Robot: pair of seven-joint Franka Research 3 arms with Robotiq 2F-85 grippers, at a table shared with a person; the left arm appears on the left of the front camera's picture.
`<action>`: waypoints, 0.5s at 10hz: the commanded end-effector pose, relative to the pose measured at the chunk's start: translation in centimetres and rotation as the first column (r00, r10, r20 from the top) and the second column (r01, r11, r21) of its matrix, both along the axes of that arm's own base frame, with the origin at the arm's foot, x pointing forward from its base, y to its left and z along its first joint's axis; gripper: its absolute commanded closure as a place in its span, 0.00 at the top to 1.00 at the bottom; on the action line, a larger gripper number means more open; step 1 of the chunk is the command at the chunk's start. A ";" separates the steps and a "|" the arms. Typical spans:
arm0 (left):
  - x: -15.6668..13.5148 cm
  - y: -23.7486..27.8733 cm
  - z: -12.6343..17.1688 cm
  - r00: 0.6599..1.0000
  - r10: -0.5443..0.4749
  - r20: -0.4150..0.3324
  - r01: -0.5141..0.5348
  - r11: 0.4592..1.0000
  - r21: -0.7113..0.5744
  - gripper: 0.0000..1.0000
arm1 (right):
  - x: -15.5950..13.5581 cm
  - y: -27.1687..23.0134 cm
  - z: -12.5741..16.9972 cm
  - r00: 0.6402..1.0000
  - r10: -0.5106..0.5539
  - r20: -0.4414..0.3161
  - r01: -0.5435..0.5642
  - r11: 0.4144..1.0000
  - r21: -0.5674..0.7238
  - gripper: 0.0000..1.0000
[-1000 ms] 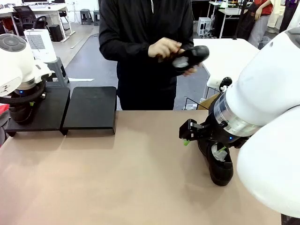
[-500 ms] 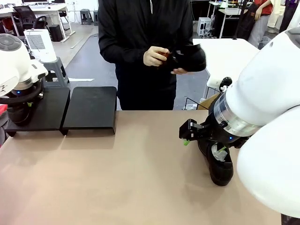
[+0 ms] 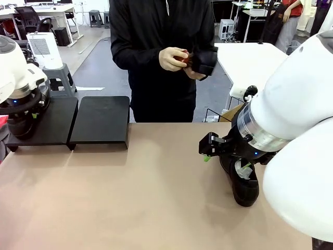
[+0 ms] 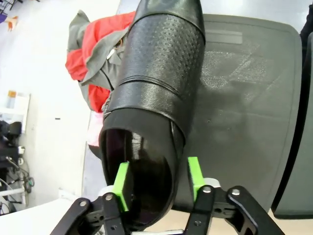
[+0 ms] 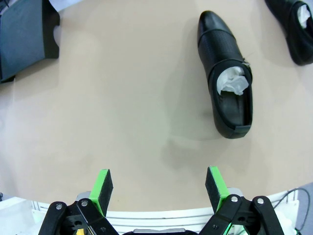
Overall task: Organize the shoes by placing them on the stand.
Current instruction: Place the Shoe from the middle of the table onto the Shoes Stand.
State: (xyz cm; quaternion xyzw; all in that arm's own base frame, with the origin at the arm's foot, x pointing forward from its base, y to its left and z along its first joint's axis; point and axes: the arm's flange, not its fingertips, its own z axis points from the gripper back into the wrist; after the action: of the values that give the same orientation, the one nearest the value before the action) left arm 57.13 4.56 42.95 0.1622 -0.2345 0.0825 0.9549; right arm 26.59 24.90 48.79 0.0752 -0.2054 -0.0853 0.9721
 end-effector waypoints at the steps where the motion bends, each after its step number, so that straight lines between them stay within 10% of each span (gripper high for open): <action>1: -1.6 -0.2 1.0 0.999 0.030 0.030 -0.029 0.999 -0.026 1.00 | 0.3 -0.1 0.1 1.000 0.019 -0.009 -0.018 1.000 0.016 1.00; 5: -1.5 -0.2 2.1 0.999 0.014 0.035 -0.013 1.000 -0.018 1.00 | 0.3 -0.1 0.1 1.000 0.019 -0.009 -0.018 1.000 0.016 1.00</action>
State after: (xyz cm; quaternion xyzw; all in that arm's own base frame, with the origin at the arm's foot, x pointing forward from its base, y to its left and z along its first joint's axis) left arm 54.68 4.16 46.09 0.1505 -0.2564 0.0965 0.9499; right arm 26.59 24.90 48.79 0.0753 -0.2054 -0.0853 0.9720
